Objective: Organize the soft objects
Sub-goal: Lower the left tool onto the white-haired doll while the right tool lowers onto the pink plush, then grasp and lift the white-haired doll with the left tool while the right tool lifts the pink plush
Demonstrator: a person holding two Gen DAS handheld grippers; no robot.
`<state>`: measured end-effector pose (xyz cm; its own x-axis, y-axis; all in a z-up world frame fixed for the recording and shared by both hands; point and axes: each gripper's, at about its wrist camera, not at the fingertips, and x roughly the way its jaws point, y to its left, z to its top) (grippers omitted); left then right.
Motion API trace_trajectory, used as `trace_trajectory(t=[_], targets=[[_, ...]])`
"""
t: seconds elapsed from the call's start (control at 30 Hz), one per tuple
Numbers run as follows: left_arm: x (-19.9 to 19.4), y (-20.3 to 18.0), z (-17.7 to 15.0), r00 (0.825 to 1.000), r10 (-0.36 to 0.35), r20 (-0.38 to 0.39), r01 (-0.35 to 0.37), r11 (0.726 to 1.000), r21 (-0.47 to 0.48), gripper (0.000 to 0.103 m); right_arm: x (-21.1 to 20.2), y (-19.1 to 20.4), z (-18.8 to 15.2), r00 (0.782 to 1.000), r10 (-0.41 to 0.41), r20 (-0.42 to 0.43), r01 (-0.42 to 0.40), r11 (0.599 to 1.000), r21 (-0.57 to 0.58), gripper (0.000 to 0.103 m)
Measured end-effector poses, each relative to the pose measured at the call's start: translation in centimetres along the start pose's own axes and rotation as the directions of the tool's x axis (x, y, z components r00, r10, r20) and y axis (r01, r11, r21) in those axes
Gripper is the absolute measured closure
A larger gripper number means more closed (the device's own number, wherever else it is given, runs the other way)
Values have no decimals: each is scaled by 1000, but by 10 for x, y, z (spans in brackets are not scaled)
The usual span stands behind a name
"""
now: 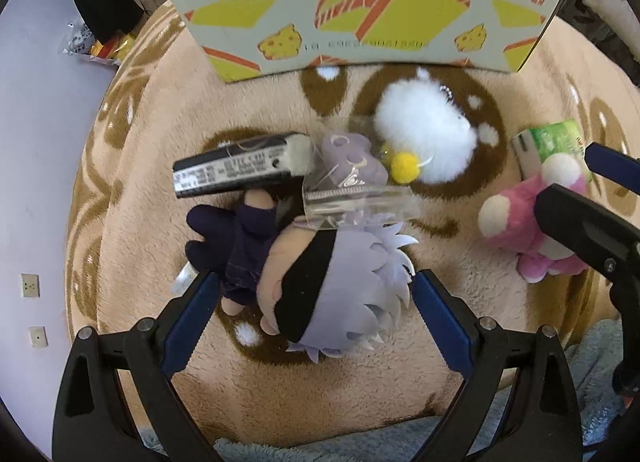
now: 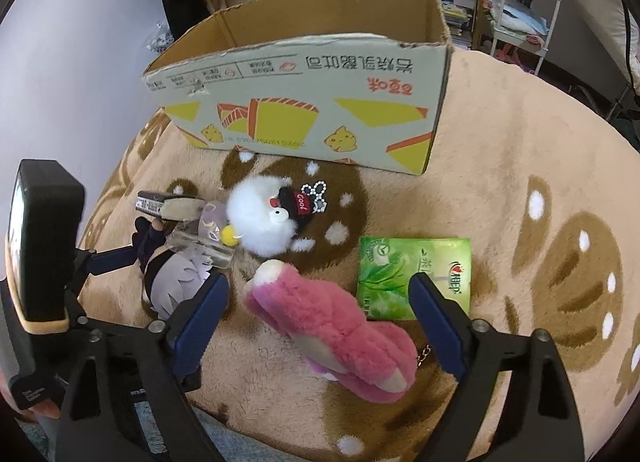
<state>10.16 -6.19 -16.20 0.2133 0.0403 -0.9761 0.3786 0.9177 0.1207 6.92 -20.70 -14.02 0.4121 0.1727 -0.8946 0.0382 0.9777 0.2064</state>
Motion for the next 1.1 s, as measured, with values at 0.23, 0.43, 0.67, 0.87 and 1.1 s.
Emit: trace_trajectory(t=[0.23,0.43,0.67,0.87,1.1], targets=[[9,-3,1,999,18,-32,-18,1000,-5,7,6,2,0,1000,-7,-18,7,1000,-3,14],[17,3,6,999,17,-42,-18,999,-32,8,9,3,1,1000,-17,-20,17,1000,-8,14],[19,10,5,999,18,-27,-19,999,-38,19,11,6,1,999,-22,-25,21,999,-33,37],[15,9,3,1000,17,-15,-17,999,-42,22,10,19,-2,999,-21,-40,17,996,-89,61],[8,8,-1,1000,2,-4,-2,999,-51,25,-12,15,-4,999,-41,20,43,997,-64,72]])
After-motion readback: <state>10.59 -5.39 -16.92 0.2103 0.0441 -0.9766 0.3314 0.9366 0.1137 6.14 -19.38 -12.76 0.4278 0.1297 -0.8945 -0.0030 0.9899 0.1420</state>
